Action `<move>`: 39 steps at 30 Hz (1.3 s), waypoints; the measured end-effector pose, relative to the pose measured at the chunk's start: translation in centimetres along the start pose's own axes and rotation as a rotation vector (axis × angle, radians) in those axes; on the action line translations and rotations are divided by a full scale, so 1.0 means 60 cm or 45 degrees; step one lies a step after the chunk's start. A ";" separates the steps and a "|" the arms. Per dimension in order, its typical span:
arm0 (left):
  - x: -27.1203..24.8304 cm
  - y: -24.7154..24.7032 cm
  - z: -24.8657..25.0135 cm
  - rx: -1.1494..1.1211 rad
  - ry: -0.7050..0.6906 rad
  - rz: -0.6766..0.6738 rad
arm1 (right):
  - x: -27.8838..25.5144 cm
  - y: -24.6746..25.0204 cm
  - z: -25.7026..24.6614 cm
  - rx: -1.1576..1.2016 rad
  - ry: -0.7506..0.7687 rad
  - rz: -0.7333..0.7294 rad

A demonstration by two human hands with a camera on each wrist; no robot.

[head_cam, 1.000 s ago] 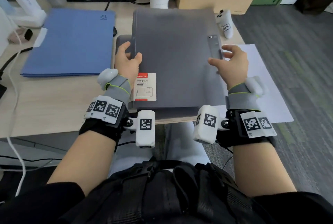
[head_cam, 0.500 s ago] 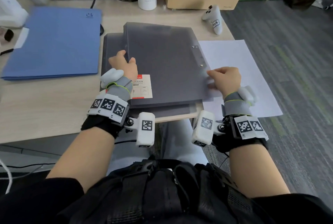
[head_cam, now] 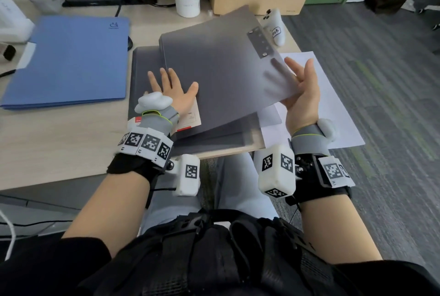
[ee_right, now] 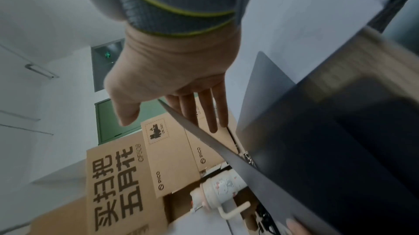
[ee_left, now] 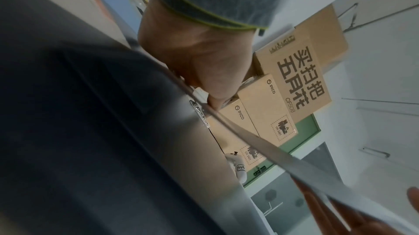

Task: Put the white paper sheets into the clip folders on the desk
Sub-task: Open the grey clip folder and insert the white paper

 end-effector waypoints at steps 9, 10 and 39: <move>-0.028 0.037 0.005 -0.209 -0.118 -0.098 | -0.051 -0.123 -0.058 -0.181 0.232 -0.336; -0.033 0.044 0.003 -0.266 -0.137 -0.105 | -0.058 -0.138 -0.063 -0.167 0.243 -0.387; -0.147 0.218 -0.325 -1.718 0.005 0.498 | -0.190 -0.489 0.091 -0.852 0.521 -1.310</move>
Point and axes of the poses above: each hand's wrist, its own x-axis towards the middle knuckle, its own y-axis out of the back of the hand, z = x × y, the point moved 3 cm from there along x, towards the middle knuckle, and after that the axes turned 8 degrees about x, right-handed, at the moved point
